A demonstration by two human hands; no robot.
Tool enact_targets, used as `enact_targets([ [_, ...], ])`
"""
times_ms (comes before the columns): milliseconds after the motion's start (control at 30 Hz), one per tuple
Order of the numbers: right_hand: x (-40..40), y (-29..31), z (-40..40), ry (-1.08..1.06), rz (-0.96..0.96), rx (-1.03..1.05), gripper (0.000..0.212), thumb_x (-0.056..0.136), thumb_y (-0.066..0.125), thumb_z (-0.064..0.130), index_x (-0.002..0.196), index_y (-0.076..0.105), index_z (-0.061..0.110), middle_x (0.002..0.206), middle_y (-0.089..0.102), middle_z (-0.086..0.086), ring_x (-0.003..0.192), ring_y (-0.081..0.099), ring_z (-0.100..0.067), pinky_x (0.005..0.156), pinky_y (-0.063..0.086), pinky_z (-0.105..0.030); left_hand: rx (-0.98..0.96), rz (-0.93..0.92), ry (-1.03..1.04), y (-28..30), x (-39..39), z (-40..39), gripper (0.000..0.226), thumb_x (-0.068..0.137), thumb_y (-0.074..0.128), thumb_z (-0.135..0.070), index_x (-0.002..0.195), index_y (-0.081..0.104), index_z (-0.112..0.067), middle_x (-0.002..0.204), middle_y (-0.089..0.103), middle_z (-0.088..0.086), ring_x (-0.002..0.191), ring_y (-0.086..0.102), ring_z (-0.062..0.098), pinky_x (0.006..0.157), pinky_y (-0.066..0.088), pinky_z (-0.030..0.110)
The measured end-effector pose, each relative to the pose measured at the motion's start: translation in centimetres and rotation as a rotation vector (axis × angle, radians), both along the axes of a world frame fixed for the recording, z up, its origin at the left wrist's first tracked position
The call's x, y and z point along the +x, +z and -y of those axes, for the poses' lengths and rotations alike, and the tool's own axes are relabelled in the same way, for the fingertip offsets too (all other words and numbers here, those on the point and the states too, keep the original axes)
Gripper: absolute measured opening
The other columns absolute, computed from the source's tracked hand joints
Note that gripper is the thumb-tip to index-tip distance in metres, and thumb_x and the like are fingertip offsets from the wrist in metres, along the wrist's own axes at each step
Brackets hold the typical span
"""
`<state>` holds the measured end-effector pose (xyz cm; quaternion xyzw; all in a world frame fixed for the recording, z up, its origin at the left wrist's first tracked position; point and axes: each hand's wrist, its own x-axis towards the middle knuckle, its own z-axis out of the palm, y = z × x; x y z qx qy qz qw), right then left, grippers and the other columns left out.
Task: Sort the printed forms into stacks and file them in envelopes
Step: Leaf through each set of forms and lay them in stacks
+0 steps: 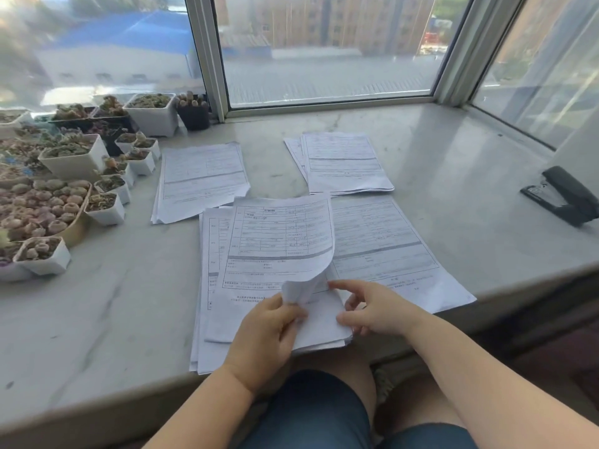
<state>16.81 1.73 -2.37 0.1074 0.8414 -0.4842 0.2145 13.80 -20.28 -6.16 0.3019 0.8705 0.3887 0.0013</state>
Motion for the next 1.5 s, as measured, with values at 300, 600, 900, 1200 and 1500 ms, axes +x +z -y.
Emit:
enact_targets([
  [300, -0.4, -1.1, 0.9, -0.141, 0.023, -0.373, 0.031, 0.082, 0.070, 0.011, 0.108, 0.067, 0.028, 0.080, 0.074, 0.003, 0.077, 0.071, -0.014, 0.063, 0.055, -0.028, -0.038, 0.165, -0.040, 0.6, -0.5, 0.5, 0.037, 0.072, 0.063, -0.057, 0.101, 0.073, -0.036, 0.084, 0.059, -0.018, 0.074, 0.051, 0.001, 0.066, 0.036, 0.009],
  [600, -0.3, -1.8, 0.9, -0.234, 0.009, -0.441, 0.035, 0.080, 0.070, 0.013, 0.108, 0.050, 0.021, 0.080, 0.072, -0.003, 0.069, 0.068, -0.016, 0.052, 0.051, -0.028, 0.092, 0.182, 0.064, 0.3, -0.6, 0.9, 0.023, 0.083, 0.071, -0.024, 0.103, 0.065, -0.033, 0.067, 0.058, -0.022, 0.067, 0.053, -0.001, 0.061, 0.036, 0.008],
  [900, -0.3, -1.5, 0.9, -0.227, 0.005, -0.355, 0.020, 0.085, 0.069, 0.013, 0.103, 0.063, 0.018, 0.074, 0.070, -0.002, 0.062, 0.066, -0.012, 0.052, 0.051, -0.025, 0.107, 0.133, 0.143, 0.2, -0.3, 0.5, 0.071, 0.085, 0.069, -0.017, 0.145, 0.030, -0.023, 0.066, 0.051, -0.013, 0.064, 0.053, 0.004, 0.058, 0.038, 0.007],
  [1200, -1.5, 0.9, 1.7, -0.286, 0.119, -0.074, 0.054, 0.096, 0.044, 0.054, 0.095, 0.070, 0.007, 0.050, 0.054, 0.004, 0.038, 0.040, -0.008, 0.048, 0.036, -0.020, 0.039, -0.097, 0.017, 0.2, 1.1, 0.3, 0.034, 0.075, 0.057, -0.002, 0.097, 0.073, -0.023, 0.092, 0.068, -0.014, 0.086, 0.057, 0.007, 0.076, 0.045, 0.022],
  [1500, -0.7, 1.6, 1.1, -0.291, -0.021, -0.135, 0.011, 0.086, 0.061, 0.017, 0.080, 0.069, 0.013, 0.085, 0.071, -0.002, 0.073, 0.063, -0.011, 0.064, 0.051, -0.023, -0.302, -0.475, -0.142, 2.9, 0.6, -0.8, 0.033, 0.061, 0.056, -0.019, 0.086, 0.078, -0.019, 0.091, 0.073, -0.004, 0.075, 0.070, 0.017, 0.069, 0.051, 0.026],
])
